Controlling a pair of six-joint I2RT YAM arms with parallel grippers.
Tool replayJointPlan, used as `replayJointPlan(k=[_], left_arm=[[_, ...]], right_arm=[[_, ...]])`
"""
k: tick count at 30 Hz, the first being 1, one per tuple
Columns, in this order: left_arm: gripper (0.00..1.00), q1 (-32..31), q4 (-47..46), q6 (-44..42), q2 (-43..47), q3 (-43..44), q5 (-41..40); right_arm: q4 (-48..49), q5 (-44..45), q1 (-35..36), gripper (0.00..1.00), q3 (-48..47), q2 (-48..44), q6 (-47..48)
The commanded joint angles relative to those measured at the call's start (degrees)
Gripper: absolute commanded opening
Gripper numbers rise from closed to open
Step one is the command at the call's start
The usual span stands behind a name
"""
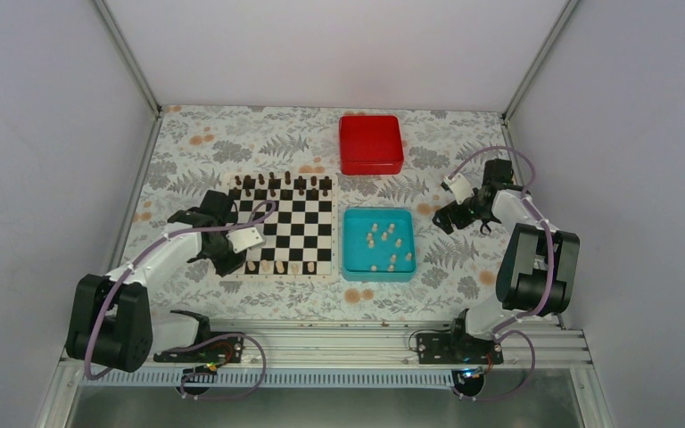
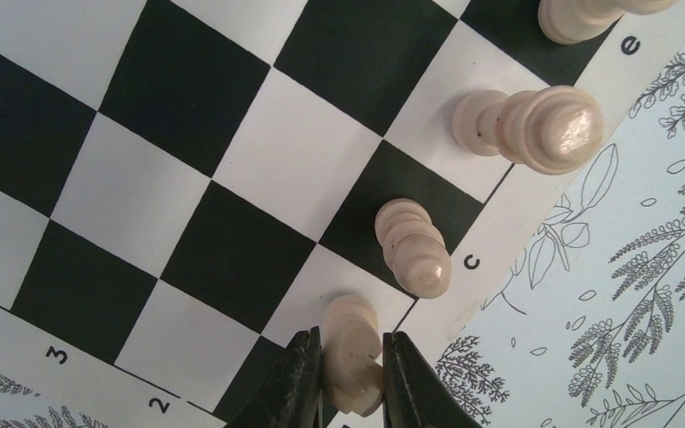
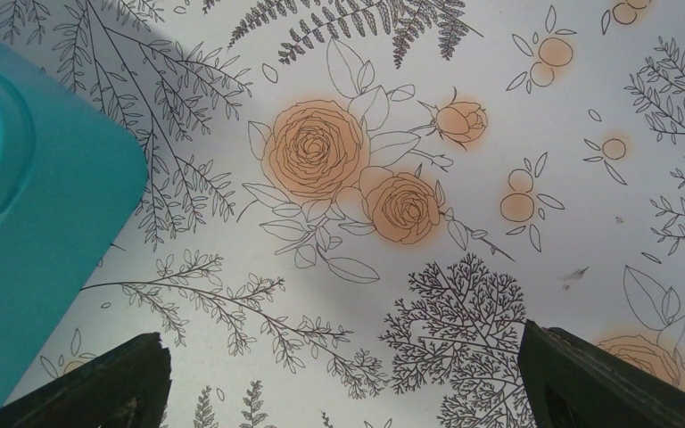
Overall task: Set up the chess pieces on the board
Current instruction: Place the chess piece on the chessboard.
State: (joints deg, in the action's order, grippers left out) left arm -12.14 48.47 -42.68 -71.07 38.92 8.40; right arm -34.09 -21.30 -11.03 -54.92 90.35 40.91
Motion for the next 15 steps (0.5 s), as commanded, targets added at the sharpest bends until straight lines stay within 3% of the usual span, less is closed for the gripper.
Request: replayJointPlan(k=[1, 15], left_arm=[[0.08, 0.34, -1.0, -0.84, -1.16, -0.44, 0.05], [0.17, 0.36, -0.43, -1.0, -1.44, 0.42, -0.34]], right_arm=[[0.42, 0.19, -0.79, 1.0, 0.18, 0.26, 0.85], [0.44, -0.04, -0.9, 1.0, 0.2, 0.66, 0.95]])
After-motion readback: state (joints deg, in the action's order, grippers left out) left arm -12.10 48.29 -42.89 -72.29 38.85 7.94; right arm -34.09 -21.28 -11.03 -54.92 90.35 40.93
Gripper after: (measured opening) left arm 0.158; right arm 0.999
